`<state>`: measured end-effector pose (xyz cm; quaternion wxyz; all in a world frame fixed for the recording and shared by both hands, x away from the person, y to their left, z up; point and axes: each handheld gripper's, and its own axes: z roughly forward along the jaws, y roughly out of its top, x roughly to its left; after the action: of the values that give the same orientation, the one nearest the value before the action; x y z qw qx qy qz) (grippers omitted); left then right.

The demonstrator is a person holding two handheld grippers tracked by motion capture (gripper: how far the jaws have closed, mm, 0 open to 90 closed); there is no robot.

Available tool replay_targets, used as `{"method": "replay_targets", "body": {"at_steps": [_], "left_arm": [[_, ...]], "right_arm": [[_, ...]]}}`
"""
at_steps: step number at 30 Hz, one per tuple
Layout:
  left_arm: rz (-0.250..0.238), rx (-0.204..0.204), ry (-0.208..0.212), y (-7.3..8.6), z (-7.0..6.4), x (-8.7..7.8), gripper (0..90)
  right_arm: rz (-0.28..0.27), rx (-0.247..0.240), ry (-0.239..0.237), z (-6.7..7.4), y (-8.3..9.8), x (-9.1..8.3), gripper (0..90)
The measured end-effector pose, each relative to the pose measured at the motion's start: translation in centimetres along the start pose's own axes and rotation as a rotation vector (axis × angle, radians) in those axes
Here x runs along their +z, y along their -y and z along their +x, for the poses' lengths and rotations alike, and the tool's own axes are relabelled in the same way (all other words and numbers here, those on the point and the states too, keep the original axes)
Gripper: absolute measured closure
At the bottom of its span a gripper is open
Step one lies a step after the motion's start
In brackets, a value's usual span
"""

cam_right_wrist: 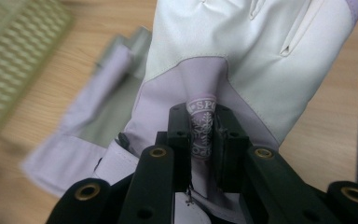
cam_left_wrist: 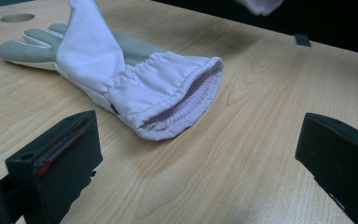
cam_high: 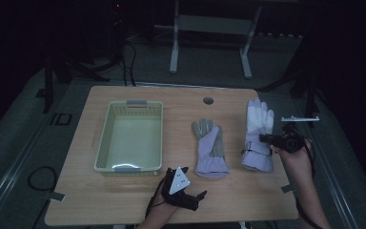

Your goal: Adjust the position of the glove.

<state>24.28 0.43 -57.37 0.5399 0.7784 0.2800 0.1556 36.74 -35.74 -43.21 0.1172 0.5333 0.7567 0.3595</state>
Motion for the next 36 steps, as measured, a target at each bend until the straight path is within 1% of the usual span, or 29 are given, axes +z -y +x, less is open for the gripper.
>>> {"method": "replay_targets", "body": {"at_steps": [2, 6, 10, 12, 15, 16, 18, 20, 21, 24, 27, 29, 32, 35, 36], "left_arm": [[0.0, 0.001, 0.0, 0.0, 0.0, 0.0, 0.4], [0.001, 0.002, -0.001, 0.0, 0.0, 0.0, 0.4], [0.0, 0.002, 0.0, 0.0, 0.0, 0.0, 0.4], [0.0, 0.003, -0.001, 0.0, 0.0, 0.0, 0.4], [-0.002, 0.002, 0.0, 0.0, 0.0, 0.0, 0.4], [-0.003, 0.002, 0.001, 0.0, 0.0, 0.0, 0.4], [-0.003, 0.002, 0.001, 0.0, 0.0, 0.0, 0.4], [-0.004, 0.001, 0.001, 0.0, 0.0, 0.0, 0.4], [-0.005, 0.0, 0.001, 0.0, 0.0, 0.0, 0.4], [-0.003, 0.002, 0.002, 0.0, 0.0, 0.0, 0.4], [-0.001, 0.005, 0.002, 0.0, -0.1, 0.0, 0.4], [0.0, 0.007, 0.002, 0.0, -0.1, 0.0, 0.4], [0.0, 0.007, 0.002, 0.0, -0.1, 0.0, 0.4], [-0.001, 0.008, 0.002, 0.0, -0.1, 0.0, 0.4], [0.0, 0.008, 0.002, 0.0, -0.1, 0.0, 0.4]], "right_arm": [[-0.012, -0.001, -0.012, 0.8, -0.6, -0.6, 79.1], [-0.026, -0.026, -0.037, 2.6, -1.9, -1.5, 79.1], [-0.036, -0.043, -0.058, 4.3, -2.9, -1.9, 79.0], [-0.037, -0.041, -0.067, 5.1, -3.3, -1.8, 79.0], [-0.018, -0.048, -0.065, 6.3, -3.6, -1.0, 78.8], [-0.009, -0.046, -0.071, 6.7, -3.7, -0.6, 78.8], [-0.005, -0.045, -0.09, 7.4, -3.8, 0.1, 78.7], [0.007, -0.049, -0.115, 8.1, -3.9, 0.8, 78.6], [0.019, -0.053, -0.12, 8.6, -3.9, 1.2, 78.6], [0.044, -0.06, -0.117, 9.7, -3.9, 2.4, 78.6], [0.058, -0.052, -0.115, 10.5, -3.8, 3.5, 78.6], [0.072, -0.054, -0.108, 11.0, -3.5, 4.2, 78.6], [0.095, -0.061, -0.096, 11.6, -2.9, 5.4, 78.6], [0.114, -0.053, -0.093, 11.8, -2.4, 6.5, 78.6], [0.121, -0.057, -0.083, 11.9, -2.3, 6.9, 78.6]]}}
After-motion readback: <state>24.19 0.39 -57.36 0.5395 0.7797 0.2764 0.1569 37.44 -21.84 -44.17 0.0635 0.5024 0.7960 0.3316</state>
